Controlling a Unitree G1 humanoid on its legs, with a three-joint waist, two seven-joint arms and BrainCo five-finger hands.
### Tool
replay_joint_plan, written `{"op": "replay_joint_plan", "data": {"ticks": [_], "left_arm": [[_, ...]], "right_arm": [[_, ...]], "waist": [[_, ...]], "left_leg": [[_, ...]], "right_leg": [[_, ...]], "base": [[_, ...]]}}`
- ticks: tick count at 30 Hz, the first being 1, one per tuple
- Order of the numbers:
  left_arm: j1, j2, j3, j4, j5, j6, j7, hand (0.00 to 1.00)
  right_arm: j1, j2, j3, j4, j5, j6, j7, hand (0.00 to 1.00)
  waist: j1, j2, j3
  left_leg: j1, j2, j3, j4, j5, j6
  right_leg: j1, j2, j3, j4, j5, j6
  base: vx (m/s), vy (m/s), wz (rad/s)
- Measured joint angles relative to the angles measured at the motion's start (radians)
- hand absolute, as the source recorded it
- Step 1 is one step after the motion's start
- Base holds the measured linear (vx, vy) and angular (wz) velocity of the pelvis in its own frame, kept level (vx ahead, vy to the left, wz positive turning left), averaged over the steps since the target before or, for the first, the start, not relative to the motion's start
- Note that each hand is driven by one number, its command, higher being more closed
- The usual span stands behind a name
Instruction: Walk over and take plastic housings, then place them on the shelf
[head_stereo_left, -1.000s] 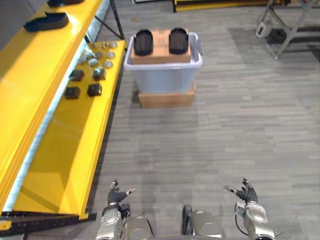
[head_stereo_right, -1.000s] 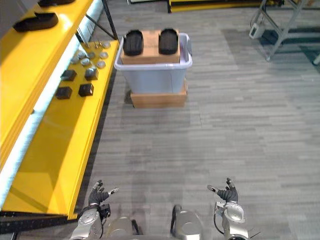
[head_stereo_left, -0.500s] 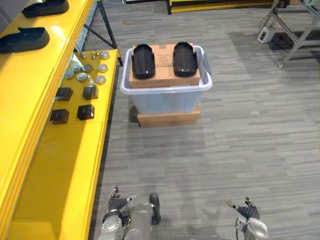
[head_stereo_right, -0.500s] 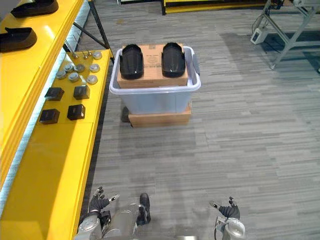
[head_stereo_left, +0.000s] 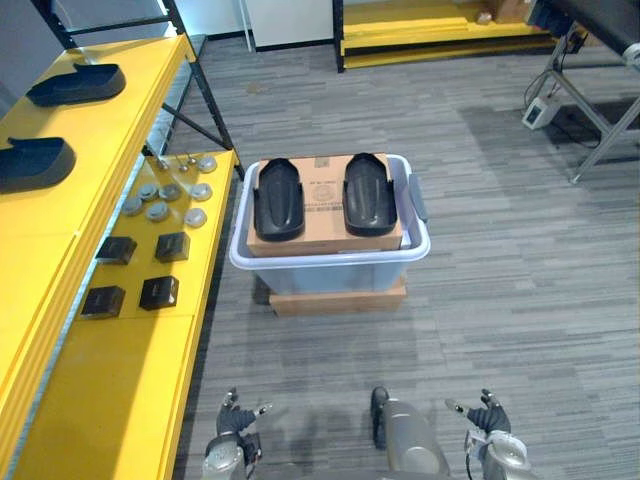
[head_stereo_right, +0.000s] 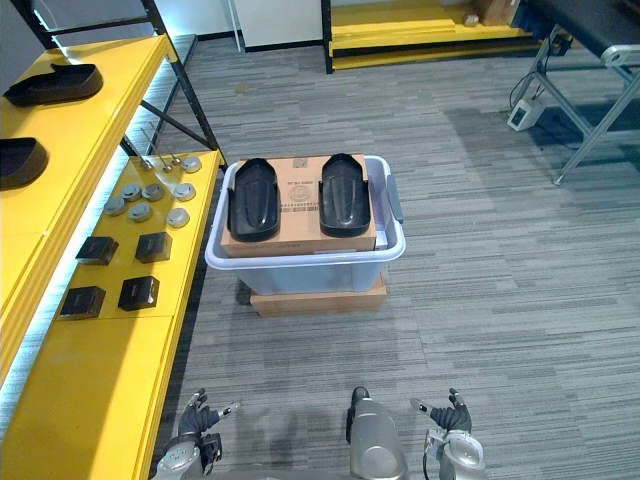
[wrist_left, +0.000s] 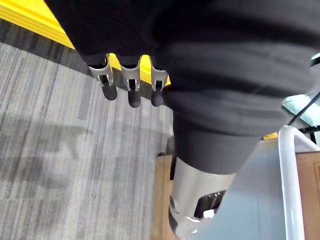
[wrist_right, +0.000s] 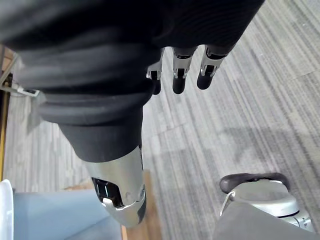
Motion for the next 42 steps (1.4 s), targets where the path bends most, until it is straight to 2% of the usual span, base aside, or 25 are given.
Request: {"op": "replay_joint_plan", "data": {"ticks": [1, 2, 3, 6, 7, 8, 9, 10, 13, 14, 16, 17, 20, 23, 25, 29, 31, 33, 34, 37, 40, 42], "left_arm": [[0.005, -0.002, 0.000, -0.003, 0.000, 0.000, 0.000, 0.00], [0.018, -0.005, 0.001, -0.002, 0.000, 0.003, -0.001, 0.00], [0.018, -0.006, 0.002, -0.004, 0.000, 0.003, -0.002, 0.00], [0.018, -0.006, 0.012, -0.006, -0.001, 0.002, -0.002, 0.00], [0.018, -0.009, 0.012, -0.005, -0.001, 0.002, -0.002, 0.00], [0.020, -0.015, 0.011, -0.004, -0.001, 0.002, -0.002, 0.00], [0.008, -0.016, 0.012, 0.005, -0.001, 0.003, -0.006, 0.00], [0.005, 0.016, 0.003, 0.008, -0.001, 0.007, -0.019, 0.00], [0.004, 0.034, -0.005, 0.011, 0.000, 0.007, -0.018, 0.00], [0.005, 0.034, -0.007, 0.038, 0.000, 0.010, -0.020, 0.00], [0.020, 0.034, -0.006, 0.024, 0.001, 0.014, -0.019, 0.00], [0.034, 0.034, -0.006, 0.010, 0.002, 0.014, -0.019, 0.00], [0.052, 0.048, -0.007, -0.012, 0.003, 0.014, -0.019, 0.00], [0.067, 0.064, -0.025, -0.019, 0.005, 0.011, -0.019, 0.00], [0.073, 0.065, -0.049, -0.023, 0.007, 0.008, -0.020, 0.00], [0.081, 0.075, -0.085, -0.025, 0.015, 0.004, -0.020, 0.00], [0.080, 0.075, -0.090, -0.029, 0.020, 0.004, -0.020, 0.00], [0.080, 0.081, -0.105, -0.050, 0.022, -0.002, -0.020, 0.00], [0.079, 0.083, -0.113, -0.055, 0.022, -0.004, -0.020, 0.00], [0.067, 0.090, -0.129, -0.064, 0.022, -0.009, -0.019, 0.00], [0.046, 0.090, -0.148, -0.063, 0.021, -0.009, -0.018, 0.00], [0.021, 0.089, -0.159, -0.063, 0.014, -0.011, -0.017, 0.00]], "right_arm": [[0.004, -0.001, 0.001, -0.002, 0.002, -0.001, -0.001, 0.00], [0.001, 0.010, -0.007, -0.002, 0.009, -0.005, -0.001, 0.00], [-0.001, 0.013, -0.011, -0.001, 0.011, -0.005, -0.002, 0.00], [-0.011, 0.020, -0.029, 0.004, 0.012, -0.005, -0.002, 0.00], [-0.013, 0.027, -0.052, 0.005, 0.012, -0.005, -0.003, 0.00], [-0.008, 0.024, -0.066, 0.006, 0.012, -0.005, -0.003, 0.00], [0.000, 0.036, -0.091, 0.017, 0.012, 0.001, -0.005, 0.00], [0.005, 0.051, -0.099, 0.016, 0.035, -0.003, -0.005, 0.00], [0.003, 0.055, -0.116, 0.017, 0.048, -0.004, -0.005, 0.00], [0.001, 0.053, -0.147, 0.013, 0.051, -0.003, -0.004, 0.00], [0.006, 0.047, -0.250, -0.086, 0.082, 0.001, -0.013, 0.00], [0.024, 0.026, -0.292, -0.164, 0.095, -0.008, -0.041, 0.00], [0.026, -0.028, -0.354, -0.298, 0.110, -0.023, -0.086, 0.00], [0.029, -0.030, -0.351, -0.479, 0.092, -0.031, -0.134, 0.00], [0.006, -0.031, -0.332, -0.578, 0.060, -0.047, -0.158, 0.00], [-0.083, -0.043, -0.244, -0.636, -0.009, -0.049, -0.172, 0.00], [-0.128, -0.058, -0.204, -0.633, -0.044, -0.048, -0.176, 0.00], [-0.208, -0.088, -0.139, -0.622, -0.100, -0.046, -0.179, 0.00], [-0.231, -0.099, -0.123, -0.615, -0.112, -0.046, -0.179, 0.00], [-0.412, -0.146, -0.054, -0.468, -0.157, -0.039, -0.183, 0.00], [-0.538, -0.180, -0.018, -0.329, -0.163, -0.017, -0.186, 0.00], [-0.637, -0.203, 0.003, -0.214, -0.161, 0.004, -0.200, 0.00]], "waist": [[0.005, 0.000, 0.000], [0.017, -0.005, -0.001], [0.020, -0.004, -0.001], [0.046, -0.004, -0.001], [0.044, -0.003, -0.002], [0.042, 0.014, -0.007], [0.040, 0.016, -0.016], [0.046, -0.051, -0.047], [0.047, -0.043, -0.050], [0.045, -0.035, -0.057], [0.045, -0.035, -0.060], [0.036, -0.024, -0.070], [0.017, -0.026, -0.076], [0.012, -0.031, -0.093], [0.015, -0.031, -0.107], [0.021, -0.039, -0.110], [0.024, -0.038, -0.110], [0.047, -0.030, -0.096], [0.048, -0.027, -0.092], [0.050, -0.007, -0.043], [0.071, 0.010, 0.000], [0.075, 0.019, 0.046]], "left_leg": [[-0.027, 0.012, 0.011, 0.047, -0.008, 0.011], [-0.069, 0.008, 0.041, 0.042, -0.031, 0.032], [-0.081, 0.004, 0.055, 0.002, -0.036, 0.039], [-0.101, -0.048, 0.055, -0.325, -0.049, 0.042], [-0.086, -0.086, 0.020, -0.490, -0.019, 0.026], [-0.073, -0.095, -0.009, -0.605, 0.090, 0.025], [-0.041, -0.103, -0.008, -0.660, 0.116, 0.066], [0.034, -0.177, 0.032, -0.777, 0.130, 0.088], [0.056, -0.183, 0.032, -0.788, 0.130, 0.088], [0.073, -0.171, 0.033, -0.836, 0.140, 0.089], [0.099, -0.172, 0.040, -0.932, 0.190, 0.086], [0.101, -0.172, 0.040, -0.978, 0.216, 0.084], [0.096, -0.172, 0.039, -0.988, 0.224, 0.084], [0.076, -0.174, 0.042, -0.992, 0.223, 0.084], [0.057, -0.178, 0.040, -0.987, 0.224, 0.084], [0.028, -0.182, 0.025, -0.985, 0.229, 0.091], [0.017, -0.185, 0.014, -0.985, 0.232, 0.096], [0.011, -0.186, 0.011, -0.985, 0.234, 0.097], [0.007, -0.186, 0.009, -0.985, 0.236, 0.100], [-0.024, -0.186, -0.017, -0.985, 0.256, 0.105], [-0.065, -0.183, -0.027, -0.985, 0.279, 0.109], [-0.091, -0.184, -0.045, -0.985, 0.296, 0.110]], "right_leg": [[0.027, 0.008, -0.001, -0.019, -0.002, -0.006], [0.088, 0.010, 0.010, -0.071, 0.009, -0.004], [0.109, 0.009, 0.011, -0.095, 0.012, -0.003], [0.164, 0.002, 0.060, -0.140, 0.014, 0.003], [0.177, -0.001, 0.071, -0.148, 0.006, 0.020], [0.187, 0.010, 0.076, -0.153, -0.007, 0.041], [0.210, 0.011, 0.087, -0.155, -0.026, 0.068], [0.236, -0.059, 0.124, -0.190, -0.038, 0.091], [0.254, -0.064, 0.127, -0.203, -0.038, 0.091], [0.246, -0.054, 0.137, -0.208, -0.038, 0.092], [0.227, -0.046, 0.154, -0.221, -0.036, 0.092], [0.207, -0.041, 0.155, -0.221, -0.032, 0.093], [0.196, -0.037, 0.157, -0.224, -0.028, 0.096], [0.178, -0.030, 0.166, -0.236, -0.022, 0.101], [0.162, -0.032, 0.168, -0.240, -0.017, 0.103], [0.160, -0.034, 0.153, -0.279, 0.007, 0.107], [0.160, -0.036, 0.143, -0.290, 0.012, 0.109], [0.156, -0.036, 0.141, -0.292, 0.016, 0.108], [0.154, -0.036, 0.139, -0.292, 0.017, 0.108], [0.134, -0.034, 0.116, -0.292, 0.029, 0.105], [0.105, -0.030, 0.106, -0.292, 0.044, 0.104], [0.086, -0.030, 0.091, -0.291, 0.055, 0.105]], "base": [[0.28, -0.126, -0.26], [0.29, -0.105, -0.23], [0.28, -0.066, -0.25], [0.37, 0.041, -0.44], [0.26, 0.094, -0.29], [0.42, 0.209, -0.16], [0.59, 0.318, -0.18], [0.55, 0.302, -0.14], [0.14, 0.037, -0.08], [-0.05, -0.082, -0.17], [-0.08, -0.051, -0.20], [-0.09, -0.008, -0.07], [-0.05, 0.002, -0.02], [-0.03, -0.007, -0.06], [0.02, 0.007, 0.01], [0.04, 0.009, 0.09], [0.02, 0.006, 0.16], [0.00, 0.002, 0.08], [-0.03, -0.002, 0.10], [-0.06, -0.005, 0.21], [-0.09, 0.002, 0.12], [-0.12, 0.016, 0.19]]}}
